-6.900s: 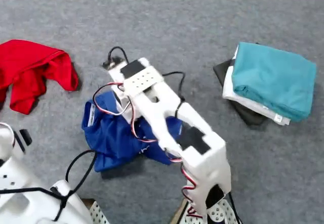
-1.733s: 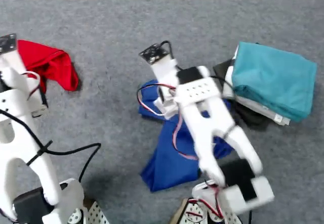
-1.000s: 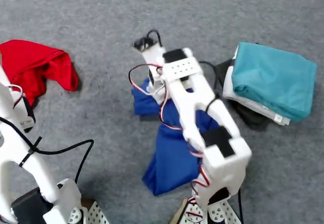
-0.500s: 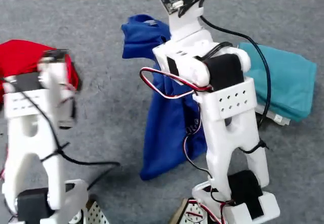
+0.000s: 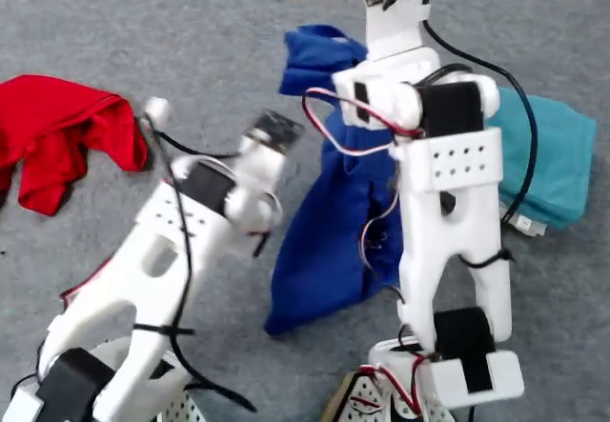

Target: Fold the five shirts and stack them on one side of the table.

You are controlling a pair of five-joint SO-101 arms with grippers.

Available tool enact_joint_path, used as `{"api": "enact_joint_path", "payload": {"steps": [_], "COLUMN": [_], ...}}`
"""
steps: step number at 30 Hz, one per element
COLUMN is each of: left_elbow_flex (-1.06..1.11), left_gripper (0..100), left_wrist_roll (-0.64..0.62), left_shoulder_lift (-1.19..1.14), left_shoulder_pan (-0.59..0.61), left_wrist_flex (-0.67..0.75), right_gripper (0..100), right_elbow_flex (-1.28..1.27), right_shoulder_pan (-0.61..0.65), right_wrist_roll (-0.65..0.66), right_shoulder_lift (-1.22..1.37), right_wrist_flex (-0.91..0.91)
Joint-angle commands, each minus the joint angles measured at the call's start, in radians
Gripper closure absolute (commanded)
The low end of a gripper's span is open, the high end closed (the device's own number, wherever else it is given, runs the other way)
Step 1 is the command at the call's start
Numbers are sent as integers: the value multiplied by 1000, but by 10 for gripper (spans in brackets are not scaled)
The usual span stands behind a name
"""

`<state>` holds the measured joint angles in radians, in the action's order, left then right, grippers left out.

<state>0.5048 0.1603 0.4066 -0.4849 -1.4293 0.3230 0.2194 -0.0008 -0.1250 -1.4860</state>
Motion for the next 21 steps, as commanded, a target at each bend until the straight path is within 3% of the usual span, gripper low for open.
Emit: {"api": "enact_joint_path", "payload": {"steps": [1, 7, 14, 21], "left_elbow_flex": [75, 201, 250, 270], "left_gripper": [982, 982, 973, 810], "left_wrist_roll": [-5, -6, -68, -216], "left_shoulder_lift": [25, 25, 16, 22], "left_shoulder_pan": [-107, -238, -290, -285], "left_wrist_flex": [51, 170, 222, 227], "right_gripper": [994, 994, 994, 994], "right_elbow_flex": [15, -15, -7, -7], "right_shoulder_pan": [-44, -91, -157, -203], "right_wrist_roll": [-2, -2, 49, 61], "right_shoulder_lift": [41, 151, 240, 286], "right_wrist_flex": [11, 68, 110, 140]}}
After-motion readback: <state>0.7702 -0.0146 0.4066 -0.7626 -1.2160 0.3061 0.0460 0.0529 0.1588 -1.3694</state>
